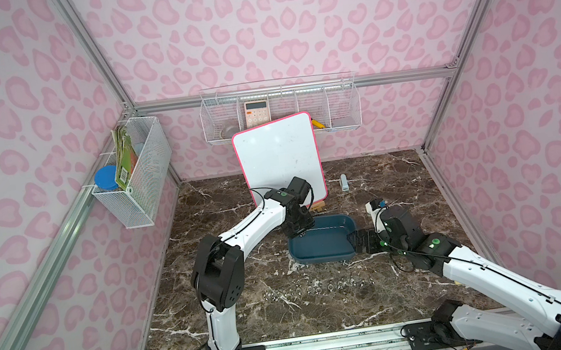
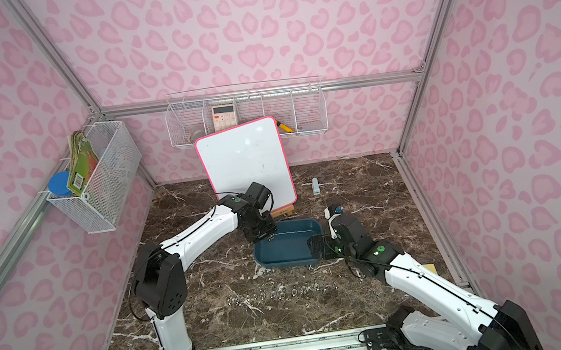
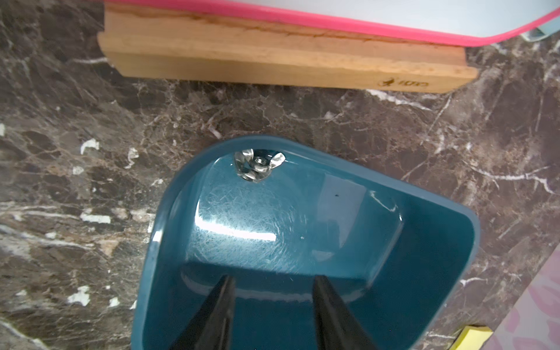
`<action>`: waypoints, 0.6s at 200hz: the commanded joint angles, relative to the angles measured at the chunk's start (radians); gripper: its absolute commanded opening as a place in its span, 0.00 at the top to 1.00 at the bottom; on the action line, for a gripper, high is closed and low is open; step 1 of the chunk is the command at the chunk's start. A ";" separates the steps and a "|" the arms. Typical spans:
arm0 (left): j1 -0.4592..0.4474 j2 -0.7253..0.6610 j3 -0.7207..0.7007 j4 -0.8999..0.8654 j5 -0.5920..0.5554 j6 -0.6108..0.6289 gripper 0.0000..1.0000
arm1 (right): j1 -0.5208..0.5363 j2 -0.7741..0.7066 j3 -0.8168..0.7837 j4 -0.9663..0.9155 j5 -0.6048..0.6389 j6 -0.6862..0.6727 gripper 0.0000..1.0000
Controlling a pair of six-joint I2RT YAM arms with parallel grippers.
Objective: Take out the wing nut from the storage box
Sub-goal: Pick up the wing nut from the storage box.
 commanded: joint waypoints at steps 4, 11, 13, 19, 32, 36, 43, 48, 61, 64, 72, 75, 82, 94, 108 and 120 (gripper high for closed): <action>0.007 0.031 0.023 -0.043 -0.005 -0.104 0.54 | -0.010 -0.009 -0.001 0.051 0.010 -0.044 0.01; 0.009 0.042 0.028 -0.047 -0.006 -0.120 0.55 | -0.014 -0.012 -0.002 0.054 0.007 -0.049 0.01; 0.010 0.045 0.029 -0.049 -0.006 -0.124 0.55 | -0.016 -0.012 -0.003 0.056 0.005 -0.052 0.01; 0.011 0.052 0.034 -0.051 -0.011 -0.135 0.56 | -0.019 -0.015 -0.003 0.057 0.002 -0.056 0.01; 0.016 0.068 0.040 -0.054 -0.024 -0.154 0.58 | -0.030 -0.020 -0.007 0.059 -0.002 -0.065 0.01; 0.017 0.073 0.043 -0.056 -0.028 -0.158 0.58 | -0.033 -0.023 -0.009 0.061 -0.002 -0.068 0.01; 0.021 0.082 0.047 -0.061 -0.032 -0.170 0.58 | -0.040 -0.027 -0.015 0.062 -0.006 -0.071 0.01; 0.024 0.089 0.050 -0.063 -0.035 -0.174 0.58 | -0.045 -0.029 -0.018 0.064 -0.009 -0.073 0.01; 0.030 0.102 0.056 -0.066 -0.039 -0.185 0.58 | -0.061 -0.034 -0.027 0.070 -0.025 -0.074 0.01; 0.030 0.105 0.057 -0.064 -0.039 -0.187 0.58 | -0.065 -0.035 -0.029 0.071 -0.030 -0.074 0.01; 0.033 0.113 0.064 -0.064 -0.041 -0.188 0.59 | -0.072 -0.037 -0.033 0.073 -0.035 -0.075 0.01; 0.033 0.116 0.065 -0.064 -0.042 -0.188 0.58 | -0.075 -0.037 -0.034 0.073 -0.035 -0.076 0.01; 0.034 0.125 0.072 -0.065 -0.045 -0.188 0.58 | -0.079 -0.038 -0.034 0.073 -0.038 -0.078 0.01; 0.036 0.140 0.087 -0.067 -0.045 -0.184 0.58 | -0.086 -0.039 -0.034 0.075 -0.040 -0.079 0.01; 0.038 0.158 0.105 -0.070 -0.047 -0.183 0.59 | -0.092 -0.037 -0.035 0.076 -0.044 -0.080 0.01; 0.037 0.172 0.118 -0.076 -0.048 -0.181 0.60 | -0.097 -0.035 -0.034 0.076 -0.046 -0.080 0.01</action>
